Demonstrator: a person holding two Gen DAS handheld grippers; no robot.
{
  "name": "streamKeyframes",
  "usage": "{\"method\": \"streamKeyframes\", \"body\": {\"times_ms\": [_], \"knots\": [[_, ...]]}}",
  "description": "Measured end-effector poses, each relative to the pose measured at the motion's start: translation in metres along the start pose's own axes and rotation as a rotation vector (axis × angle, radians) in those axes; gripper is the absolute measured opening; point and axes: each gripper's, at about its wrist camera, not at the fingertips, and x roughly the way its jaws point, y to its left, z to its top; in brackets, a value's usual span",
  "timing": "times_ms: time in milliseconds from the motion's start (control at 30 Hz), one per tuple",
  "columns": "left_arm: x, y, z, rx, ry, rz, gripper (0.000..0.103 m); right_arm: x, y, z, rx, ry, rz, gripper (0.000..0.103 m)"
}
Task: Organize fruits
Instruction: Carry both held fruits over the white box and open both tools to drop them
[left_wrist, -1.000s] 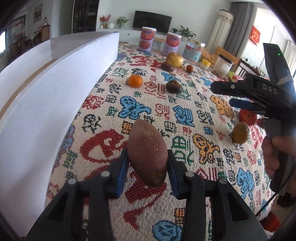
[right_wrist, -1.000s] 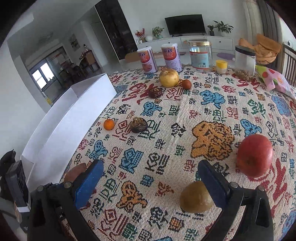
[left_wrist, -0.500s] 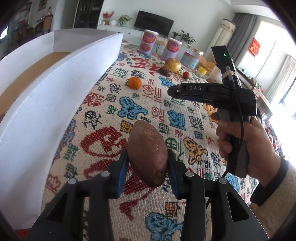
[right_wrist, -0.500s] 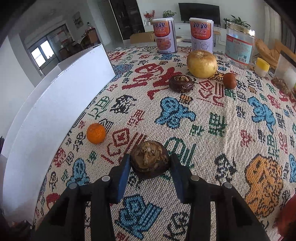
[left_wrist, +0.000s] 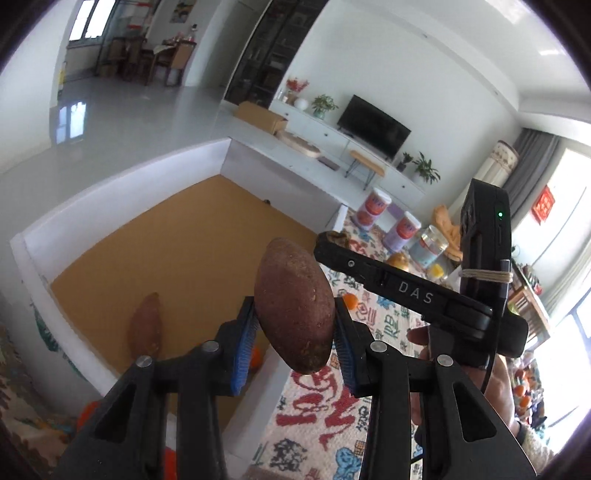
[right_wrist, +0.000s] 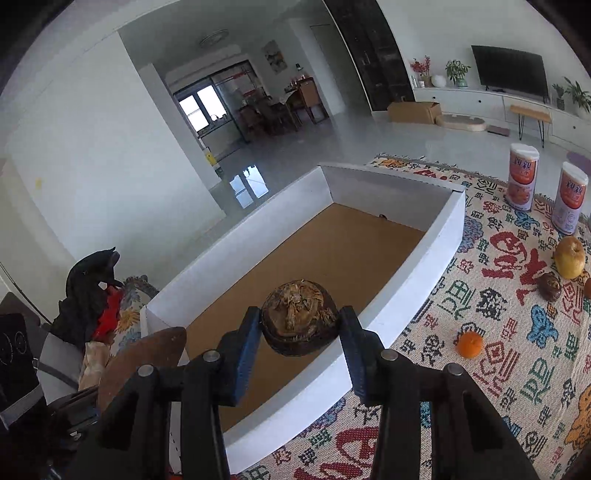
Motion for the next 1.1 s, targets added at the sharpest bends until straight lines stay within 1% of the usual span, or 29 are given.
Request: {"method": "streamKeyframes", "body": {"times_ms": [67,100,167,200,233,267,300,333,367,433,467,500,567,667,767,833,900,1000,1033,1100], "knots": [[0.013,0.023,0.002,-0.027,0.012,0.078,0.04,0.026,0.015,-0.003,-0.004,0.045,0.014,0.043],[0.021,0.032,0.001,-0.034,0.019,0.108,0.04,0.039,0.02,-0.007,-0.008,0.066,0.006,0.043],[0.034,0.044,-0.003,-0.044,0.051,0.157,0.041,0.058,0.028,-0.013,-0.008,0.108,-0.004,0.044],[0.04,0.048,-0.006,-0.05,0.061,0.178,0.043,0.066,0.03,-0.017,0.0,0.133,-0.006,0.044],[0.044,0.05,-0.008,-0.053,0.064,0.195,0.055,0.07,0.031,-0.02,0.009,0.144,-0.015,0.044],[0.045,0.049,-0.01,-0.054,0.059,0.197,0.064,0.07,0.031,-0.022,0.014,0.143,-0.019,0.046],[0.044,0.046,-0.012,-0.055,0.045,0.199,0.082,0.065,0.031,-0.024,0.014,0.133,-0.019,0.048],[0.041,0.042,-0.013,-0.056,0.021,0.2,0.093,0.058,0.03,-0.025,0.01,0.115,-0.025,0.057],[0.033,0.038,-0.016,-0.053,-0.011,0.196,0.094,0.049,0.028,-0.026,0.004,0.092,-0.043,0.067],[0.028,0.022,-0.018,-0.029,-0.04,0.169,0.096,0.023,0.022,-0.031,-0.014,0.042,-0.089,0.073],[0.03,0.013,-0.02,-0.01,-0.04,0.147,0.096,0.007,0.017,-0.035,-0.028,0.018,-0.109,0.074],[0.03,0.003,-0.023,0.01,-0.037,0.126,0.096,-0.01,0.012,-0.042,-0.047,-0.003,-0.135,0.075],[0.032,-0.021,-0.033,0.062,-0.02,0.077,0.096,-0.043,-0.001,-0.061,-0.08,-0.037,-0.205,0.087],[0.042,-0.062,-0.057,0.155,0.026,0.009,0.098,-0.092,-0.028,-0.108,-0.092,-0.064,-0.326,0.095],[0.067,-0.1,-0.088,0.24,0.104,-0.018,0.098,-0.139,-0.066,-0.164,-0.068,-0.053,-0.438,0.097],[0.085,-0.126,-0.109,0.284,0.157,-0.039,0.098,-0.168,-0.095,-0.199,-0.023,-0.046,-0.525,0.097],[0.101,-0.148,-0.13,0.343,0.178,-0.053,0.098,-0.198,-0.128,-0.228,0.048,-0.059,-0.614,0.097],[0.125,-0.174,-0.153,0.441,0.187,-0.076,0.098,-0.23,-0.177,-0.264,0.145,-0.074,-0.792,0.097],[0.135,-0.18,-0.156,0.471,0.186,-0.077,0.098,-0.239,-0.192,-0.273,0.184,-0.075,-0.832,0.097],[0.155,-0.187,-0.159,0.521,0.189,-0.064,0.098,-0.251,-0.221,-0.288,0.269,-0.058,-0.861,0.097]]}}
